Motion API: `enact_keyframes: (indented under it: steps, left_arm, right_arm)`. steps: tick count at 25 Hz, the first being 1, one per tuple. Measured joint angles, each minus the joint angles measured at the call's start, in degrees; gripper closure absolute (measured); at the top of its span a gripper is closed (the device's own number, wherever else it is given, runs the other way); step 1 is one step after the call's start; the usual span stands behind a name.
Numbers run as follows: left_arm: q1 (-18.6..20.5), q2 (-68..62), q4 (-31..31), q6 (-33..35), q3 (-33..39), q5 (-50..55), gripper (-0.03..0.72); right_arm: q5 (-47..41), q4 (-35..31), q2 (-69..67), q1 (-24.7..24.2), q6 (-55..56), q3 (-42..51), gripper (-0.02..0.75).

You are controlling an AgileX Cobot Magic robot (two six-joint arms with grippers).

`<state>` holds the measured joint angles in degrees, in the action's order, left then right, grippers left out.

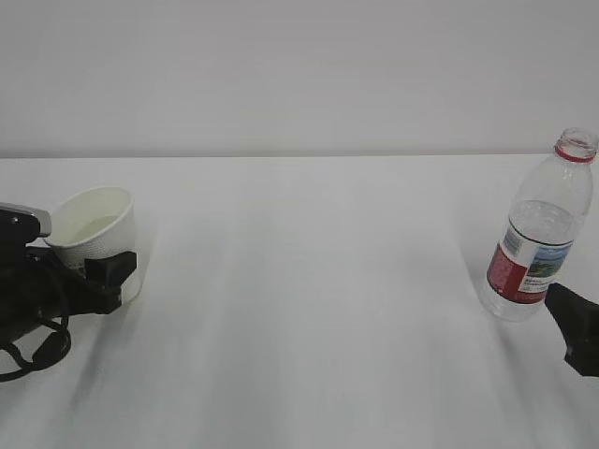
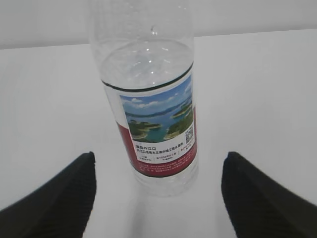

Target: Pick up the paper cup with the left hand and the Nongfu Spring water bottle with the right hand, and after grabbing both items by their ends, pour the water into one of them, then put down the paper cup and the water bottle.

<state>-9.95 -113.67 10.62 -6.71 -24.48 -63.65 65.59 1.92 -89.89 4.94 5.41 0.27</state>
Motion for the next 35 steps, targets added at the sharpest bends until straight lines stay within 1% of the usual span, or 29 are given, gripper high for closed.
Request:
enact_keyframes:
  steps: [23,25,28,31,33,35]
  left_arm:
    - [0.0,-3.2,0.7,0.1,-0.5,-2.9,0.209]
    - [0.0,-3.2,0.7,0.1,-0.5,-2.9,0.199]
    - [0.0,-3.2,0.7,0.1,-0.5,-2.9,0.163]
    - [0.0,-3.4,0.8,0.2,-0.5,-2.9,0.101]
    - [0.0,-3.4,1.0,0.2,-0.5,-2.9,0.075]
    - [0.0,-3.4,1.0,-1.6,-0.5,-2.8,0.063]
  right_arm:
    - [0.1,0.0,0.0,0.0,0.0,0.0,0.145]
    - [0.1,0.0,0.0,0.0,0.0,0.0,0.145]
    - [0.1,0.0,0.0,0.0,0.0,0.0,0.145]
    - [0.1,0.0,0.0,0.0,0.0,0.0,0.145]
    - [0.1,0.0,0.0,0.0,0.0,0.0,0.145]
    - [0.1,0.0,0.0,0.0,0.0,0.0,0.145]
